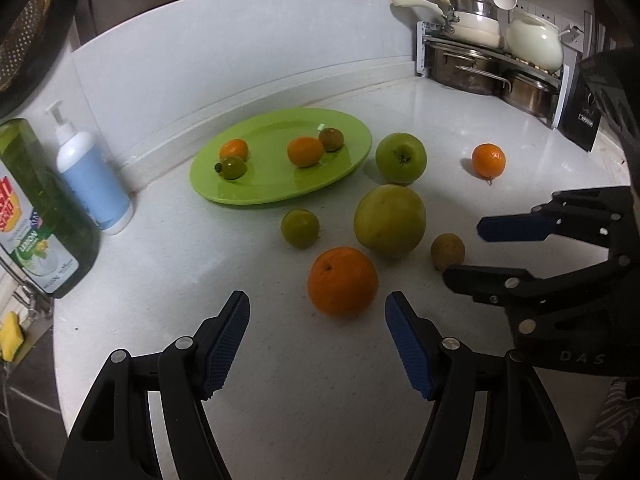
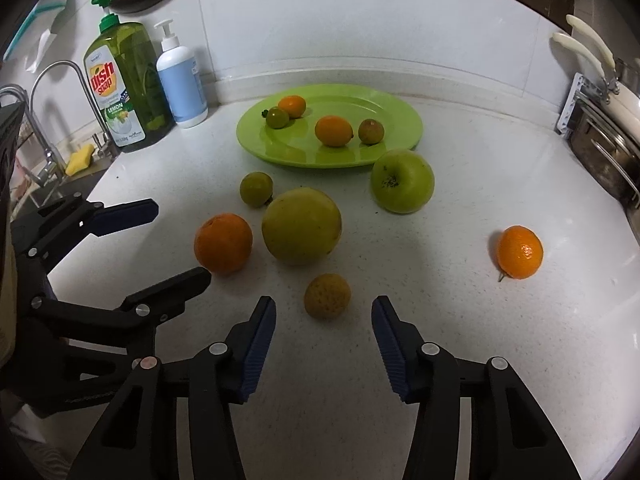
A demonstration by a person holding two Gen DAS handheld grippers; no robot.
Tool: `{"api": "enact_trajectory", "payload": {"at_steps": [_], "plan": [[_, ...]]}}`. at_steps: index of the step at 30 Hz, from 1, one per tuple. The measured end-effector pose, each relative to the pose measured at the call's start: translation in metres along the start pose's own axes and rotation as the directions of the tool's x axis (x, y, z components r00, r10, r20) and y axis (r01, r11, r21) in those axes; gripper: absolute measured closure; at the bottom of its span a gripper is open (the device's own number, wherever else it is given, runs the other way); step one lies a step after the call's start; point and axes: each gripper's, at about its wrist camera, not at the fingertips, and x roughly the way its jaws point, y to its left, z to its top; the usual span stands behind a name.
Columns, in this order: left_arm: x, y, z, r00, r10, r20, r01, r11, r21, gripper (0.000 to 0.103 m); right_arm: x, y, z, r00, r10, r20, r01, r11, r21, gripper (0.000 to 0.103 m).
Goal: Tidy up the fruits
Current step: 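Move both tools back toward the remaining fruits on the counter, then grasp the large orange with the left tool while the right tool grasps a brown kiwi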
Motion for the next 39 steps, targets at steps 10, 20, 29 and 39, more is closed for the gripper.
{"api": "enact_trajectory", "payload": {"at_steps": [10, 20, 29, 39], "plan": [[0.016, -0.003, 0.005, 0.999, -0.037, -0.017, 0.037, 0.999, 0.002, 0.044, 0.010, -0.003, 0.003, 1.000, 0.016, -0.025, -0.015, 1.000, 0.013, 0.062], [0.024, -0.006, 0.007, 0.997, -0.075, -0.029, 0.075, 0.997, -0.005, 0.061, 0.013, -0.003, 0.002, 0.999, 0.032, -0.035, -0.032, 0.999, 0.017, 0.069], [0.023, -0.007, 0.006, 0.997, -0.069, -0.027, 0.069, 0.998, -0.014, 0.061, 0.017, -0.003, 0.004, 0.999, 0.038, -0.035, -0.037, 0.999, 0.024, 0.072], [0.023, -0.006, 0.006, 0.998, -0.063, -0.031, 0.062, 0.997, -0.035, 0.062, 0.015, -0.001, 0.005, 0.999, 0.034, -0.021, -0.034, 0.999, 0.021, 0.075]]}}
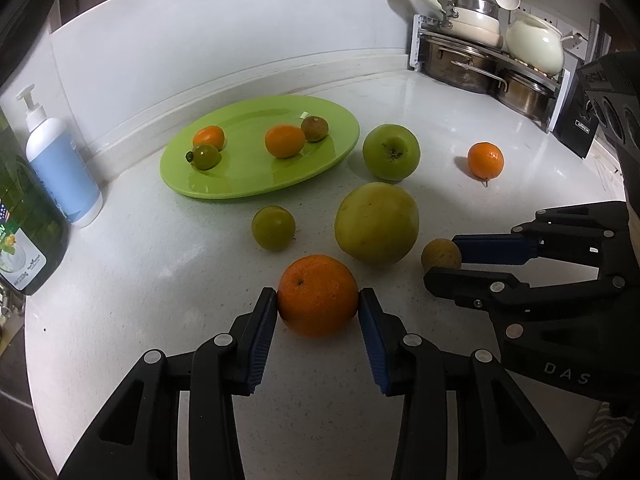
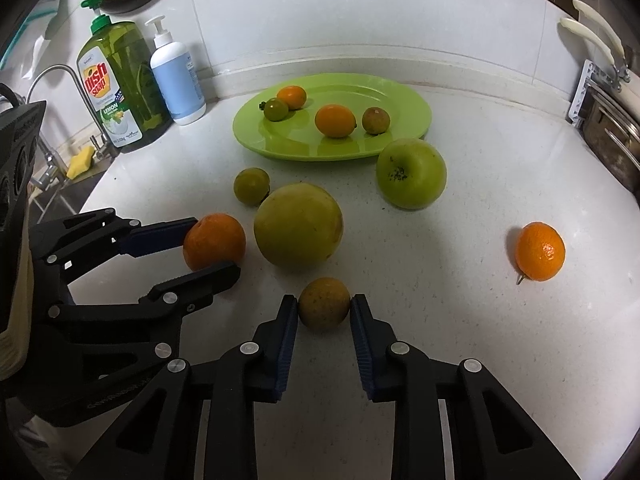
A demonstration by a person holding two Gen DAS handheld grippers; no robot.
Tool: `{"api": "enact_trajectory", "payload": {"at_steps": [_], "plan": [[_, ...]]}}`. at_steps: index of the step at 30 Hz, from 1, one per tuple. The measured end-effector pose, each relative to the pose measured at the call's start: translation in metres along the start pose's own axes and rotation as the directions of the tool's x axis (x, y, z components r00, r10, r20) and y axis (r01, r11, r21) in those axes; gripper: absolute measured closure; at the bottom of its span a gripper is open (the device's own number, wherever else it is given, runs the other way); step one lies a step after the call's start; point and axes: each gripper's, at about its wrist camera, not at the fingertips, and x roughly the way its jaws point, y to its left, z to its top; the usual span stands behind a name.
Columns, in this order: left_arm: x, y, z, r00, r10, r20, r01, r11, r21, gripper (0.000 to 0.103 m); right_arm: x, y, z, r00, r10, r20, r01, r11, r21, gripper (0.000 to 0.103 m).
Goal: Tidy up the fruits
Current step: 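Grasp the large orange with the left tool while the right tool grasps a brown kiwi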
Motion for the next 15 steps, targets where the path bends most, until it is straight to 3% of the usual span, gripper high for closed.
{"api": "enact_trajectory", "payload": {"at_steps": [15], "plan": [[-0.028, -0.003, 0.001, 0.998, 0.042, 0.049, -0.040, 0.998, -0.052, 0.062, -0.019, 0.000, 0.002, 0.999, 0.009, 0.050, -0.008, 1.000, -0.008, 0.075]]}}
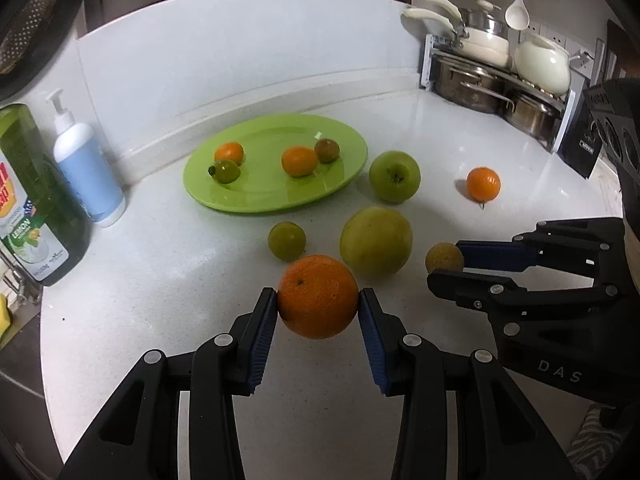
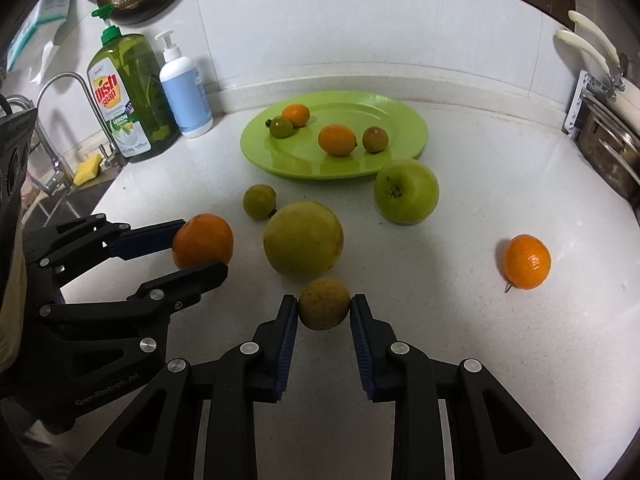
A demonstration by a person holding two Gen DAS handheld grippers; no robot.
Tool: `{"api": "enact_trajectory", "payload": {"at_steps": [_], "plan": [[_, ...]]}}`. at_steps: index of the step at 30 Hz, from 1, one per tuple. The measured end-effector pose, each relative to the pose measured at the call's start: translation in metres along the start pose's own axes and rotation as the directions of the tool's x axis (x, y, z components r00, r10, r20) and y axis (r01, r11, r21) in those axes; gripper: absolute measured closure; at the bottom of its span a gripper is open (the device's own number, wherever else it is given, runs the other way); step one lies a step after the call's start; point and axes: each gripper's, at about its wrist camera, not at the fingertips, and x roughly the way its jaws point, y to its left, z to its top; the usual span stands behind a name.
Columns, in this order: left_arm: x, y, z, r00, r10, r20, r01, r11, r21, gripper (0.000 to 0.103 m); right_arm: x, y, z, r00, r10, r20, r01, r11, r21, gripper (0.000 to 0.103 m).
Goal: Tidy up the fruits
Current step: 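Grasp the large orange with the left tool while the right tool grasps a brown kiwi, then carry the orange and kiwi in both tools over the green plate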
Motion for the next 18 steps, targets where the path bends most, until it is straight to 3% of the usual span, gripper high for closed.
{"api": "enact_trajectory", "payload": {"at_steps": [18], "plan": [[-0.041, -0.005, 0.029, 0.993, 0.058, 0.103, -0.050, 0.995, -0.083, 0.062, -0.044, -0.010, 0.016, 0.992, 0.025, 0.122, -0.024, 1.000, -0.014, 0.075]]}}
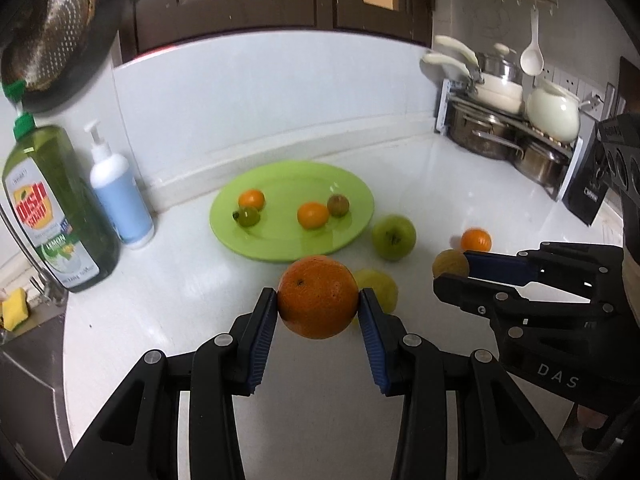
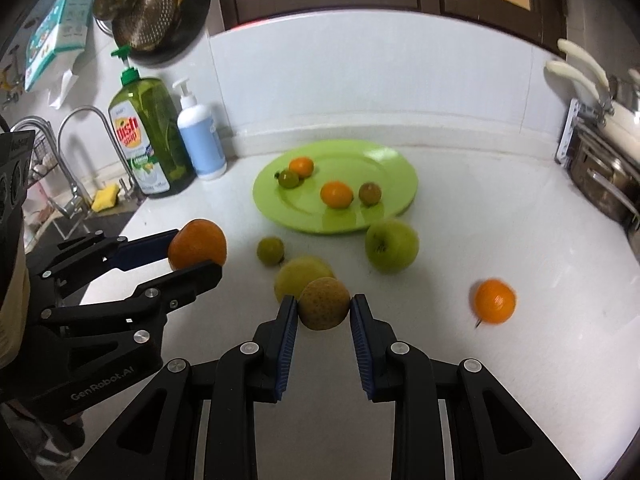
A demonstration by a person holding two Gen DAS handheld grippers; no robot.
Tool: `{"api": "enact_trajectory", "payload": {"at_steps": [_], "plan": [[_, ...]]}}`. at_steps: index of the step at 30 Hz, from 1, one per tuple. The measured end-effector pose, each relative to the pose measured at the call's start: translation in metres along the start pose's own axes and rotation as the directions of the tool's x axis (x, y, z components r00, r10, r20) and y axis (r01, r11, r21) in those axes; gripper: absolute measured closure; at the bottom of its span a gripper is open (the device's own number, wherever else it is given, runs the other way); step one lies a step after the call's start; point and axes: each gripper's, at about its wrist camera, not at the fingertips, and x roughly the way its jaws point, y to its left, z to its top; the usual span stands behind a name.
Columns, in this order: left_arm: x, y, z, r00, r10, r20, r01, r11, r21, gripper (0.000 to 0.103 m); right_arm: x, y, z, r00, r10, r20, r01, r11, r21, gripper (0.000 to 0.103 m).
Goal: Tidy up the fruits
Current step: 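Carry the orange and kiwi in both tools over the green plate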
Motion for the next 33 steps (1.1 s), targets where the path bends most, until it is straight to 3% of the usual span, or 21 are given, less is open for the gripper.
{"api": "enact_trajectory", "payload": {"at_steps": [19, 33], "plan": [[0.005, 0.002, 0.050, 0.995, 0.074, 0.065, -0.073, 0.997, -0.027, 0.062, -0.008, -0.022, 0.058, 0.995, 0.028, 0.100, -0.027, 1.000, -0.010, 0.075], [0.041, 0.018, 0.091, 0.996, 0.085, 0.040, -0.083, 0.995, -0.052, 0.062, 0.032, -0.040, 0.109, 0.997, 0.046, 0.061, -0.044, 0.998, -0.043, 0.075]]}}
